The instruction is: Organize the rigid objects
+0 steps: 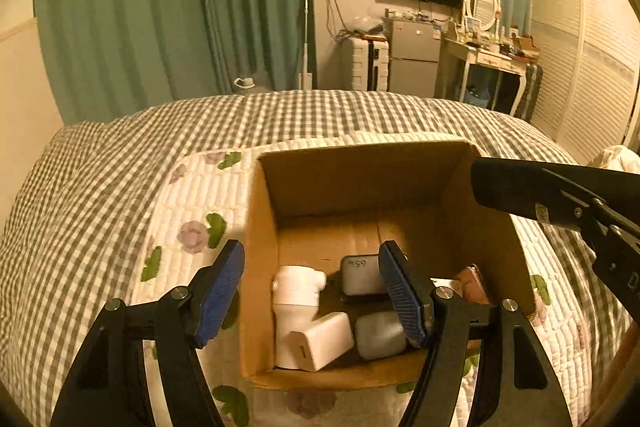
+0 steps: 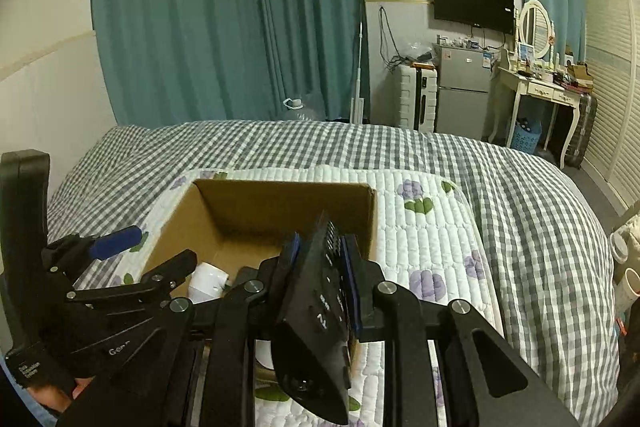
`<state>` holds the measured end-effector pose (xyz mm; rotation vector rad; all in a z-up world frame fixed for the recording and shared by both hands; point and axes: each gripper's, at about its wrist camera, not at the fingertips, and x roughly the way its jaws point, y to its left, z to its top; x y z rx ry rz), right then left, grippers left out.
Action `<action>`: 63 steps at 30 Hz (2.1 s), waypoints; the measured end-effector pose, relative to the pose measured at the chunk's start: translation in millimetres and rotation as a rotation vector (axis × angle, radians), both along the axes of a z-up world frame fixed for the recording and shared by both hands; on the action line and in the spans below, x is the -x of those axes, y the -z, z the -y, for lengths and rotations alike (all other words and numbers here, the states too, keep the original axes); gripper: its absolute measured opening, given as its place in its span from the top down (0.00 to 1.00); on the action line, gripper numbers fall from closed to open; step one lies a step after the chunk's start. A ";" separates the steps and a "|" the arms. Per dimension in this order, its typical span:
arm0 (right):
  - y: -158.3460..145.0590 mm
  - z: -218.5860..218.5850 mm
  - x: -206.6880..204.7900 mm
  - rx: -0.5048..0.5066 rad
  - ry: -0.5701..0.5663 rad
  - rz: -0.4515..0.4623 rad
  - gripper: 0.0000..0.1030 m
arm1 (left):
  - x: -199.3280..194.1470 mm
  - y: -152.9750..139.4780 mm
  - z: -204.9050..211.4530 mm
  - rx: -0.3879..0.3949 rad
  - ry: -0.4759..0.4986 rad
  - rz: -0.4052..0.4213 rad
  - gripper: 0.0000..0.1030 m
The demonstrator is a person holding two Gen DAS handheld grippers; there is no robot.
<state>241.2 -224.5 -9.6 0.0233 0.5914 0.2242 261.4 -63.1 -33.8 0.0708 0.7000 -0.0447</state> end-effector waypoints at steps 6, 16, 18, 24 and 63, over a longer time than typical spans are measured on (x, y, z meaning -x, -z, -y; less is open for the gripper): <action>22.1 -28.9 -28.1 0.078 -0.024 -0.036 0.81 | -0.7 2.1 -12.7 0.007 0.002 0.006 0.30; 59.8 -38.6 -70.7 0.090 -0.027 -0.064 0.80 | -11.0 16.3 -26.7 0.033 0.003 -0.008 0.30; 61.7 -38.1 -71.7 0.066 -0.030 -0.065 0.59 | -12.1 18.6 -28.1 0.037 -0.001 -0.015 0.30; 32.1 -38.8 -51.2 0.081 -0.017 -0.010 0.35 | -0.1 -2.1 -24.9 0.066 -0.014 -0.010 0.30; -33.9 7.7 161.2 0.004 0.148 0.127 0.00 | 174.8 -43.8 -39.8 0.023 -0.024 0.204 0.00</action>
